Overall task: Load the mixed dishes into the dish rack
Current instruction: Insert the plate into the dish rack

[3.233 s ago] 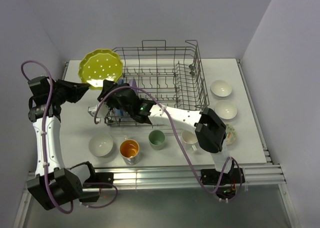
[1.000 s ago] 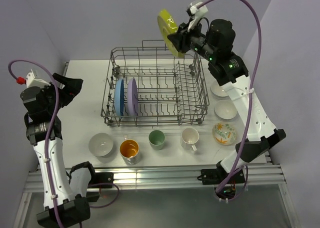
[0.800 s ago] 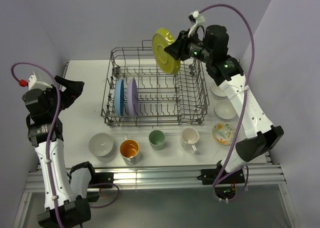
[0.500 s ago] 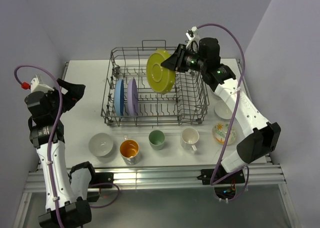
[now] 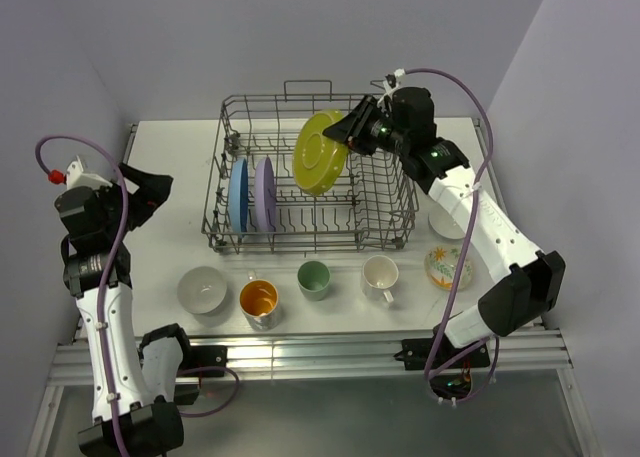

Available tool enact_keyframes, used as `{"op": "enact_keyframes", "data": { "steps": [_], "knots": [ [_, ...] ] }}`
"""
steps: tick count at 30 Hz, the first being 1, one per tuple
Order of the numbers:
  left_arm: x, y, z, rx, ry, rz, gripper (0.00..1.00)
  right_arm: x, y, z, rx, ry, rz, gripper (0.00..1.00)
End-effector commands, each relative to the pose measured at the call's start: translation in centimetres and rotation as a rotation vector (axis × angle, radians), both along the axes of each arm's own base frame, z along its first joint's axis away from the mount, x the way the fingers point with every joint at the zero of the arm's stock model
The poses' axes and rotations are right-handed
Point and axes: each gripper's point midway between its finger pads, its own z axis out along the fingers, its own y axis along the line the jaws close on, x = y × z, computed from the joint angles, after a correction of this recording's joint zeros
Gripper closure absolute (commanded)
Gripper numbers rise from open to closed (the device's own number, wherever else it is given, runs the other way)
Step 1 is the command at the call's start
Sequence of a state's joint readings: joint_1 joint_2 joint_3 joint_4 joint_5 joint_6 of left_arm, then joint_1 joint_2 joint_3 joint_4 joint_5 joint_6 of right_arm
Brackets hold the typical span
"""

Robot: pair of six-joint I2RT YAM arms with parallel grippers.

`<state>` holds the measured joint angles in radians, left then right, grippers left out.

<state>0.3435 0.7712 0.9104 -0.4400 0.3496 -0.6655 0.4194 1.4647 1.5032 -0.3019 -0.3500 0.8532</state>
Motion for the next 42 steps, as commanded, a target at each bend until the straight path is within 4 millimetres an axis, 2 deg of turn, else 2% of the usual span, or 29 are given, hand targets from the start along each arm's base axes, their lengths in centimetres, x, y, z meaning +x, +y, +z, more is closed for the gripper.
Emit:
{"op": "enact_keyframes", "data": {
  "steps": [1,4,13,24,42],
  "knots": [
    [-0.3,0.1,0.3,0.036,-0.021,0.002,0.07,-1.9,0.3,6.5,0.127,-0.121,-0.036,1.0],
    [-0.3,0.2,0.0,0.035,-0.017,0.005,0.07,-1.9,0.3,5.7,0.107,-0.106,-0.067,1.0],
    [-0.4,0.1,-0.7,0.03,-0.005,0.005,0.07,-2.7,2.5,2.8,0.071,-0.078,-0.017,1.0],
    [-0.5,0.2,-1.2,0.039,0.004,0.006,0.07,-2.9,4.2,2.3,0.069,-0.076,0.02,1.0],
    [-0.7,0.4,-1.5,0.05,0.012,0.013,0.07,-1.9,6.2,-0.7,0.037,-0.012,0.028,1.0]
  ]
}}
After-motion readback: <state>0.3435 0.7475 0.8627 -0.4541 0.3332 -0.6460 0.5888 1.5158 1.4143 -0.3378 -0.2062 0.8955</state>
